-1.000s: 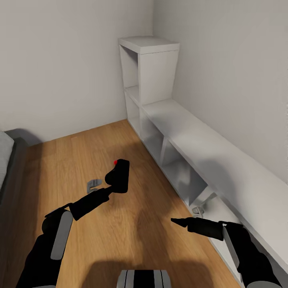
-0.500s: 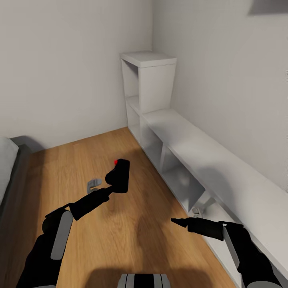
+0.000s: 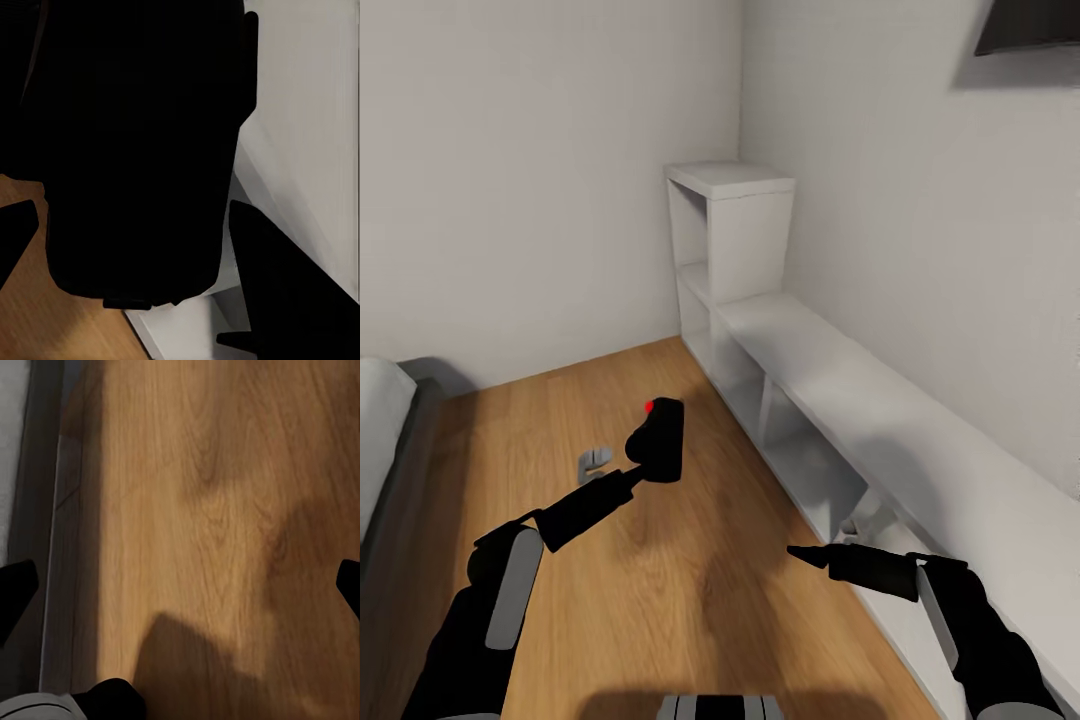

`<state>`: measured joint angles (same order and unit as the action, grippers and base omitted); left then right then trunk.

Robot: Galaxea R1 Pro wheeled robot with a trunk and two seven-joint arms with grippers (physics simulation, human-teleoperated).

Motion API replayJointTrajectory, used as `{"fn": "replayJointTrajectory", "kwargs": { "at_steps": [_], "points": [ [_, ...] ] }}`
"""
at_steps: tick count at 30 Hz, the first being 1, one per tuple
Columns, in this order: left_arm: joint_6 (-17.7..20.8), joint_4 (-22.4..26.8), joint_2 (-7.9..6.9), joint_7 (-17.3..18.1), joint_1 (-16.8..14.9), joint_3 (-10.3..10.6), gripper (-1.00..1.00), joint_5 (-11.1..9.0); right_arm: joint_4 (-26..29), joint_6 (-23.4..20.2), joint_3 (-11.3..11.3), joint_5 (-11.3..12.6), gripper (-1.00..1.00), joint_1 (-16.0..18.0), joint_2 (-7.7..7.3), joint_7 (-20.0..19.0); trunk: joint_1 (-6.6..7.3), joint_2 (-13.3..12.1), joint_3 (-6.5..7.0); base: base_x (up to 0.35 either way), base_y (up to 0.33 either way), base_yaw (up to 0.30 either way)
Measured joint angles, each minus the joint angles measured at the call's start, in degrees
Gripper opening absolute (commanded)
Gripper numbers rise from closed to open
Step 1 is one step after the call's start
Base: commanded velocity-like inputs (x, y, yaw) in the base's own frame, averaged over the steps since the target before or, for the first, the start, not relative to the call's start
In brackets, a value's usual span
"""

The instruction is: Attach the digital camera to the camera tripod in the bedroom.

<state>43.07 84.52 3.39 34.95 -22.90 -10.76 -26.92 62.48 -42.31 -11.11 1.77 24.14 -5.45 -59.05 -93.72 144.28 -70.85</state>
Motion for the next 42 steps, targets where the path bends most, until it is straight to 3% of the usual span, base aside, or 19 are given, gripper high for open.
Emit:
{"fn": "replayJointTrajectory", "kwargs": {
  "at_steps": [42],
  "points": [
    [0.01, -0.71, -0.09, -0.29, 0.00, -0.34, -1.00, -0.08, 0.00, 0.04, 0.00, 0.01, 1.00, 0.00, 0.08, 0.16, 1.08, -0.56, 9.31, 0.000, 0.000, 0.000]
  ]
}}
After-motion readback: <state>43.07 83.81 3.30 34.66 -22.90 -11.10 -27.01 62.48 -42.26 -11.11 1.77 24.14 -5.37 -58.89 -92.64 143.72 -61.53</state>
